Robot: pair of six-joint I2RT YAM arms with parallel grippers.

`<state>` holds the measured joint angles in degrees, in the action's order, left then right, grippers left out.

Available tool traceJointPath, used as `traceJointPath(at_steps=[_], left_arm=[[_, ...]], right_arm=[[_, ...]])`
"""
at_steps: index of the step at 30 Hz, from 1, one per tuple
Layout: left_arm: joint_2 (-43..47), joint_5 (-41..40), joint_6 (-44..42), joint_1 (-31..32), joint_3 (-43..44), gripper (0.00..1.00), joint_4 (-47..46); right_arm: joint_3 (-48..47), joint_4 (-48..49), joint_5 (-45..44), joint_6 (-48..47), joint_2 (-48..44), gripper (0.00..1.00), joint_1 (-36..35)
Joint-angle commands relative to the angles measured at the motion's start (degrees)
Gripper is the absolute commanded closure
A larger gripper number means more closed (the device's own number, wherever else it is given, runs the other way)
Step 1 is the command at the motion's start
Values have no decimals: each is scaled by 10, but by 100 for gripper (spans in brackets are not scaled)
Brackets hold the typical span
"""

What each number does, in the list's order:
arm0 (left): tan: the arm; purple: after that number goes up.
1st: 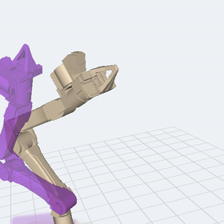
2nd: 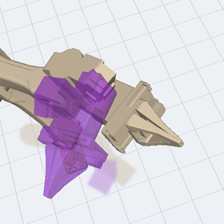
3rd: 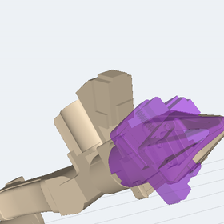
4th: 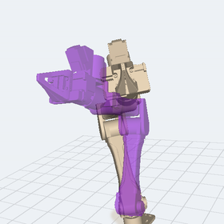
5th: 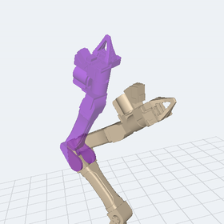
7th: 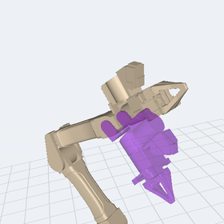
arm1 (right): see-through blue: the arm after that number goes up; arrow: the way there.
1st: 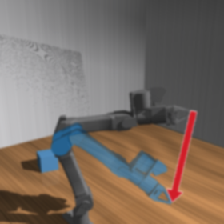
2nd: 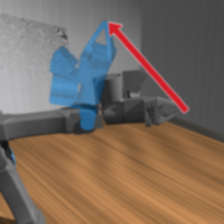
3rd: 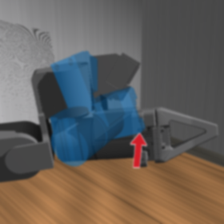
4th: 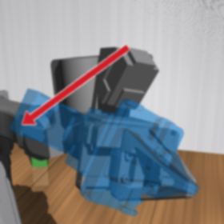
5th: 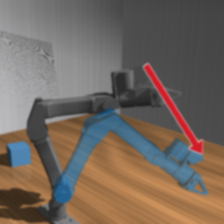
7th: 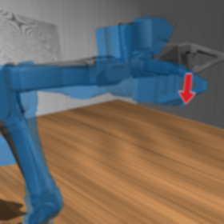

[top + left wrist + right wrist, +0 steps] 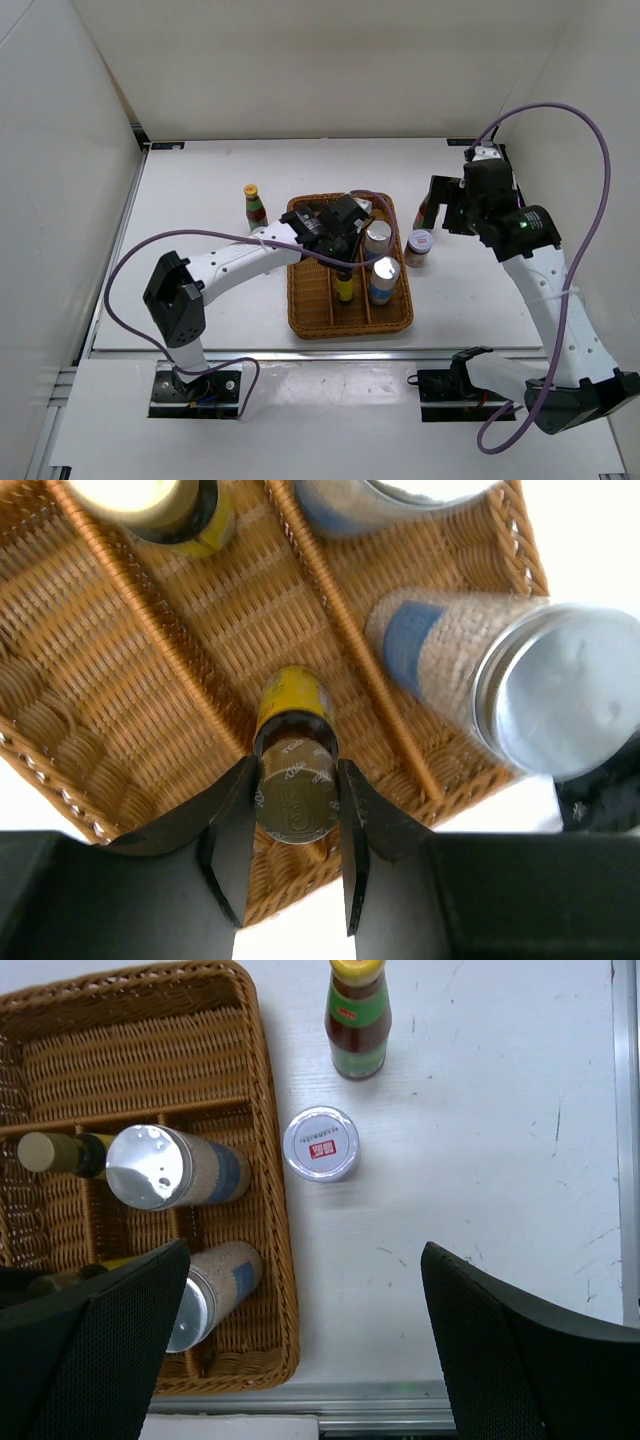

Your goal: Organize the condiment bottles

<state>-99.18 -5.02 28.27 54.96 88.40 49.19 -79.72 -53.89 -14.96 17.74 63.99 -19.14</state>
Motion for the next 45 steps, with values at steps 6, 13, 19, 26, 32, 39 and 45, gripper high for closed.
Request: traceJointPath(at_steps=[6,13,19,26,32,39,45], left_arm=[[-2,-43,18,18,1,59,-30],[3,-49,18,29,6,15,-30],[24,-54,18,29,23,0,-24],[96,-115,7,29,43,0,3],[189,-181,-14,-4,0,0,13],[279,-203,-35,-110,-86,0,45],[341,-202,-46,-184,-129,0,56]], right_arm=[[24,5,4,3,-24,1,2],[61,11,9,8,-24,1,2],[100,39,16,25,5,1,2],[131,97,27,39,69,1,2],[137,136,17,44,141,1,2],[132,149,-9,44,205,1,13],[137,171,18,38,243,1,39]])
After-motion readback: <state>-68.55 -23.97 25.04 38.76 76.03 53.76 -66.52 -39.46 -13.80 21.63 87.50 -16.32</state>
